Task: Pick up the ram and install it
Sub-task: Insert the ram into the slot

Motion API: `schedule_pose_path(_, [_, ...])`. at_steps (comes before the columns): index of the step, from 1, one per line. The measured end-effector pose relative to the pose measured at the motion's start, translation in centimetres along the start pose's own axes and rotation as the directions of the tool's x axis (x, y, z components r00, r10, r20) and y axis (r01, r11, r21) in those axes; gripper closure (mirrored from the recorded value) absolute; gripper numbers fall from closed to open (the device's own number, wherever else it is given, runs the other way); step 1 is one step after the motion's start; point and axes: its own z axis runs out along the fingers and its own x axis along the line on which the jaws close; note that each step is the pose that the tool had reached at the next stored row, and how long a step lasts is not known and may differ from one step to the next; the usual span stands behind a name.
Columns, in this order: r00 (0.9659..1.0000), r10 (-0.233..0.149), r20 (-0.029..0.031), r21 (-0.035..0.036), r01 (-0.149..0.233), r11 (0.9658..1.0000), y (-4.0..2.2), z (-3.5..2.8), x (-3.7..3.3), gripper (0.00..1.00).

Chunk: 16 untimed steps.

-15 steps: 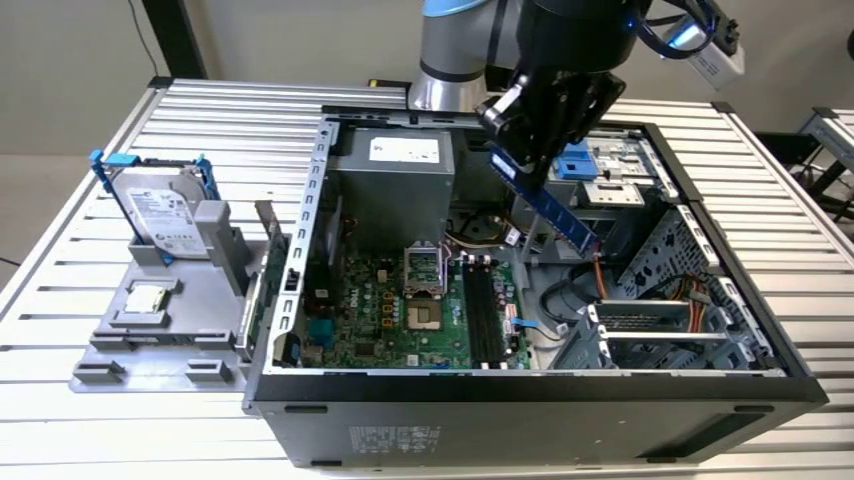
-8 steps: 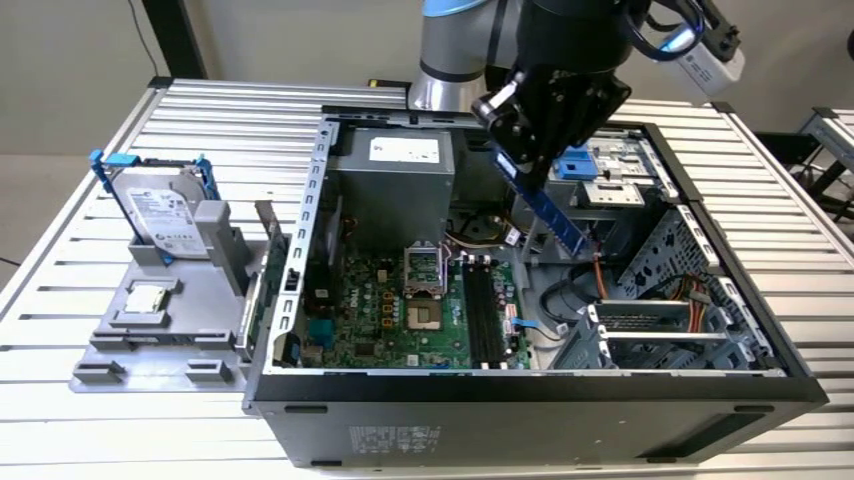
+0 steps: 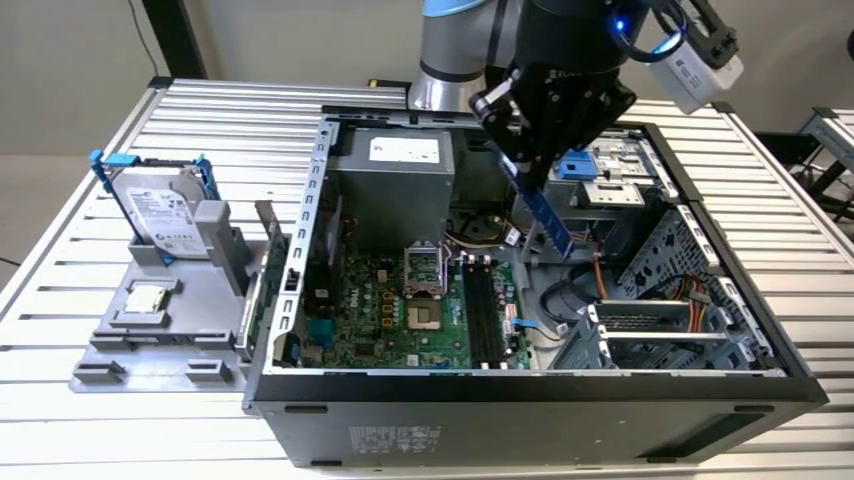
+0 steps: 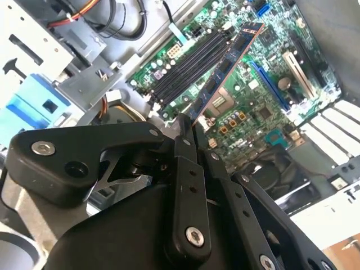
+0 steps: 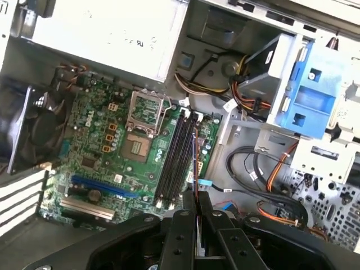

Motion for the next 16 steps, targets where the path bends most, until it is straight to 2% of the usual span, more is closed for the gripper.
schedule_pose_path(3, [0.9990,0.044,-0.0002,0.0013,-0.044,0.9990,0.00,0.02,-0.01,1.00])
schedule_pose_path(6, [0.9965,0.084,-0.0004,0.0024,-0.084,0.9964,-0.01,0.05,-0.04,1.00])
schedule_pose_path(12, [0.9878,0.156,-0.0006,0.0047,-0.156,0.9878,-0.01,0.09,-0.17,1.00])
schedule_pose_path(16, [0.9832,0.182,-0.0007,0.0055,-0.182,0.9832,-0.03,0.10,-0.35,1.00])
